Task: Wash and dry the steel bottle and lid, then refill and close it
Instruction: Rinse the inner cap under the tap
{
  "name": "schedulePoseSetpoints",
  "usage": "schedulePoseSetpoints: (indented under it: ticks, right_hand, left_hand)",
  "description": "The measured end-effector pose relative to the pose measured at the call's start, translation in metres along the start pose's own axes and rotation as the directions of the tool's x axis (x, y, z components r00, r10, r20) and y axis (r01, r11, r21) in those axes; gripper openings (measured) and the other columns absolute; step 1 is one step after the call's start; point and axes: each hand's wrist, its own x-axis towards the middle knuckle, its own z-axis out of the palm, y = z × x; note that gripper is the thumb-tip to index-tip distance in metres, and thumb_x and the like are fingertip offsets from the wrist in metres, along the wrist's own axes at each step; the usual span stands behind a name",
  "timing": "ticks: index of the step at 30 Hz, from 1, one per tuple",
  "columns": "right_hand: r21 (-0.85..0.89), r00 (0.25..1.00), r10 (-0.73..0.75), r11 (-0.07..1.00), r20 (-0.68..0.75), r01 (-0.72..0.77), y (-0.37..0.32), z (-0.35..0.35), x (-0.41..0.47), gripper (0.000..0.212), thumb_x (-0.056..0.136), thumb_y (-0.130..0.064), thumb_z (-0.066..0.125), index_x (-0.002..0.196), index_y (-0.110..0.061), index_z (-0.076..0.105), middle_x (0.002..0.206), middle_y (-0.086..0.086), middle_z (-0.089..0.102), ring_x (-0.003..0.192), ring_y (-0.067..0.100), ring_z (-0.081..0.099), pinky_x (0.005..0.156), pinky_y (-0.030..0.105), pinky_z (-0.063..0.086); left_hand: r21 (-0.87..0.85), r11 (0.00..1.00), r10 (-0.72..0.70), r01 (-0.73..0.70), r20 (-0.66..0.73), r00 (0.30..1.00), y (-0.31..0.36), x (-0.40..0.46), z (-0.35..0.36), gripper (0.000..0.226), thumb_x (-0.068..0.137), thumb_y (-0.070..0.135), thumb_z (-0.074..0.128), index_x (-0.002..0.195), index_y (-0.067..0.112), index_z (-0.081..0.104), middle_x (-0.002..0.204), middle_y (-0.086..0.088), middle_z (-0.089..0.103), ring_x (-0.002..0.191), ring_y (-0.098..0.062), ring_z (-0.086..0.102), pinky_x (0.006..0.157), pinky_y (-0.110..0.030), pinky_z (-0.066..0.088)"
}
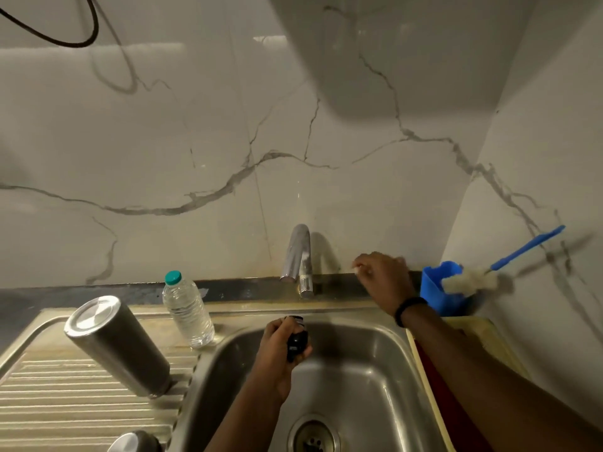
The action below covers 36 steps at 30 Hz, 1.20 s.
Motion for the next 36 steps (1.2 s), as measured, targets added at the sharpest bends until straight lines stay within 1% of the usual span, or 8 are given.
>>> schedulePoseSetpoints:
  ticks: [6,10,14,18,26,28,31,36]
  right_hand:
    - [0.513,0.918,0.162,0.788,0.362,-0.341,-0.062,0.071,0.007,0.033,0.103,-0.023,0.044,0.134,-0.018,0.055,0.105,0.004,0.067,0.083,0.008,0.061,0.083,0.028,0.053]
    - [0.562,0.875,0.250,0.686,0.414,-0.462,-0.073,0.097,0.011,0.027,0.105,-0.029,0.036,0.108,-0.020,0.061,0.077,0.003,0.060,0.064,0.013,0.057,0.064,0.029,0.054]
    - [0.424,0.912,0.231,0.828,0.339,-0.368,-0.067,0.108,0.014,0.023,0.104,-0.030,0.034,0.096,-0.026,0.055,0.086,0.002,0.064,0.071,0.022,0.061,0.071,0.045,0.057]
    - [0.192,0.949,0.113,0.966,0.295,-0.174,-0.069,0.105,0.019,0.019,0.103,-0.019,0.035,0.104,-0.020,0.054,0.098,0.002,0.063,0.084,0.020,0.060,0.072,0.033,0.053]
    - [0.627,0.944,0.284,0.708,0.169,-0.325,-0.076,0.091,-0.006,0.012,0.100,-0.035,0.048,0.100,-0.028,0.056,0.092,-0.006,0.064,0.086,0.014,0.065,0.079,0.041,0.058]
    - [0.691,0.961,0.134,0.671,0.242,-0.268,-0.082,0.079,-0.021,0.017,0.099,-0.040,0.047,0.101,-0.031,0.061,0.097,-0.014,0.063,0.092,0.005,0.062,0.083,0.027,0.055]
    - [0.559,0.945,-0.140,0.828,0.297,-0.053,-0.087,0.074,-0.043,0.028,0.099,-0.038,0.048,0.118,-0.022,0.060,0.114,-0.017,0.048,0.099,-0.002,0.051,0.085,0.013,0.045]
    - [0.436,0.966,-0.180,0.896,0.188,0.082,-0.087,0.080,-0.048,0.027,0.101,-0.044,0.038,0.116,-0.025,0.049,0.123,-0.010,0.045,0.099,0.009,0.055,0.084,0.032,0.052]
  left_hand:
    - [0.028,0.995,0.095,-0.097,0.059,0.994,0.001,0.002,-0.004,0.024,0.090,0.008,0.063,0.114,0.007,0.058,0.117,-0.018,0.060,0.107,-0.032,0.060,0.076,-0.036,0.056]
    - [0.111,0.978,0.167,-0.177,0.097,0.981,0.002,0.004,-0.011,0.029,0.088,0.006,0.066,0.116,0.013,0.061,0.112,-0.012,0.065,0.101,-0.028,0.061,0.082,-0.036,0.054]
    - [0.151,0.968,0.186,-0.202,0.112,0.976,-0.001,0.008,-0.019,0.029,0.084,0.008,0.072,0.111,0.016,0.064,0.107,-0.010,0.065,0.097,-0.025,0.062,0.076,-0.031,0.052]
    - [0.159,0.968,0.182,-0.193,0.084,0.980,-0.004,0.011,-0.017,0.036,0.077,0.017,0.076,0.110,0.018,0.064,0.107,-0.010,0.064,0.097,-0.024,0.061,0.078,-0.032,0.049]
    - [0.184,0.941,0.266,-0.283,0.111,0.958,-0.005,0.015,-0.016,0.027,0.089,0.020,0.068,0.116,0.020,0.068,0.111,-0.006,0.067,0.101,-0.017,0.065,0.075,-0.021,0.053]
    - [0.192,0.944,0.259,-0.270,0.078,0.963,-0.008,0.018,-0.016,0.028,0.096,0.033,0.057,0.119,0.020,0.066,0.114,-0.007,0.068,0.104,-0.017,0.067,0.079,-0.024,0.054]
    - [0.183,0.960,0.213,-0.213,0.022,0.977,-0.015,0.023,-0.010,0.052,0.101,0.053,0.032,0.126,0.018,0.061,0.114,-0.008,0.071,0.106,-0.019,0.069,0.086,-0.033,0.056]
    - [0.338,0.897,0.308,-0.283,-0.019,0.951,-0.012,0.031,-0.004,0.061,0.103,0.054,0.022,0.104,0.010,0.063,0.079,-0.018,0.069,0.063,-0.016,0.063,0.051,-0.026,0.047]
